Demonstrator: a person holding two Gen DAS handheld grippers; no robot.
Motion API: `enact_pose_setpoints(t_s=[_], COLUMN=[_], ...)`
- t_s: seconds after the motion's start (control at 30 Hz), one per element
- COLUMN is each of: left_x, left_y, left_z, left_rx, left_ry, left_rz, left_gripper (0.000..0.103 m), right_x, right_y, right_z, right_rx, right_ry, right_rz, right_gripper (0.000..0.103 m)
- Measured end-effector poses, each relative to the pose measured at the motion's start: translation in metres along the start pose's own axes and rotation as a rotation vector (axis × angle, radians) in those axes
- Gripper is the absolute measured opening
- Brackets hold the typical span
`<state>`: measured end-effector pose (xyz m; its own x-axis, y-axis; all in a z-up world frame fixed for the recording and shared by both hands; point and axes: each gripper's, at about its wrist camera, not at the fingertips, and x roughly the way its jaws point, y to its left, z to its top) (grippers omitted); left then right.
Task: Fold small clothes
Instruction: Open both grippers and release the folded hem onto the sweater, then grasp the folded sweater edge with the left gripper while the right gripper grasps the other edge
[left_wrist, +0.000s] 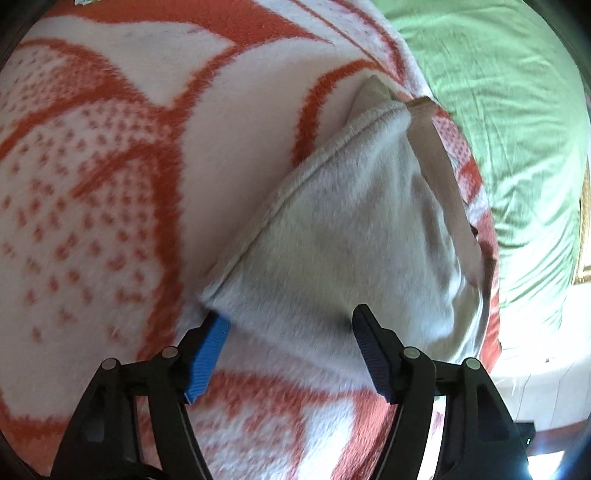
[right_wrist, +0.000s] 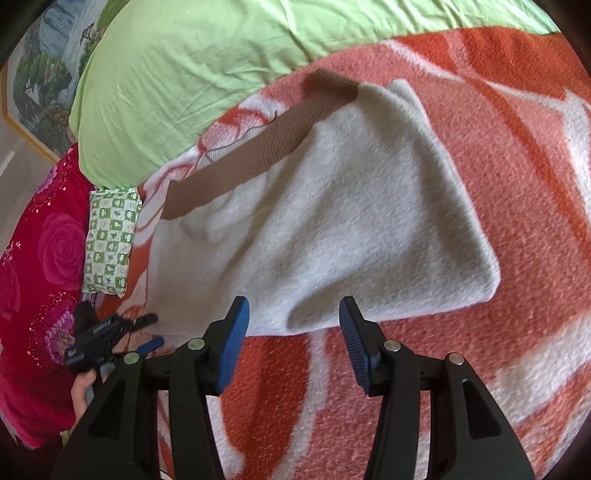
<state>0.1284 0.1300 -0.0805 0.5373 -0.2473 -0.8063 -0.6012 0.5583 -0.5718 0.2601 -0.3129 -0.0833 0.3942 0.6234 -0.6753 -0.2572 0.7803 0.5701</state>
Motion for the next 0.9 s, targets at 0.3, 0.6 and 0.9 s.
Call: enact_pose_setpoints(t_s=[0.3,0.6,0.9], left_x=[0.005,-0.024,-0.003], left_y=[-0.021,-0.105,-0.154], left_z=[0.009,-0.018,-0.047], left_rx=[0.106,0.442,0.616], left_ry=[-0.061,-0.145,-0.124], left_rz=[0.015,-0.065,-0.063], left_gripper=[0.012,0.010,0.010], right_x=[0.006,0.022,0.091], right_y=[0.004,0.012,0.060], right_z=[0.005,0.032,0.107], right_rx=[-0.011,-0.031,-0.046], right_ry=[0.014,0.020,0.158], right_rz=[0.012,0.044,0.251], right_gripper=[0.052,0.052,0.061])
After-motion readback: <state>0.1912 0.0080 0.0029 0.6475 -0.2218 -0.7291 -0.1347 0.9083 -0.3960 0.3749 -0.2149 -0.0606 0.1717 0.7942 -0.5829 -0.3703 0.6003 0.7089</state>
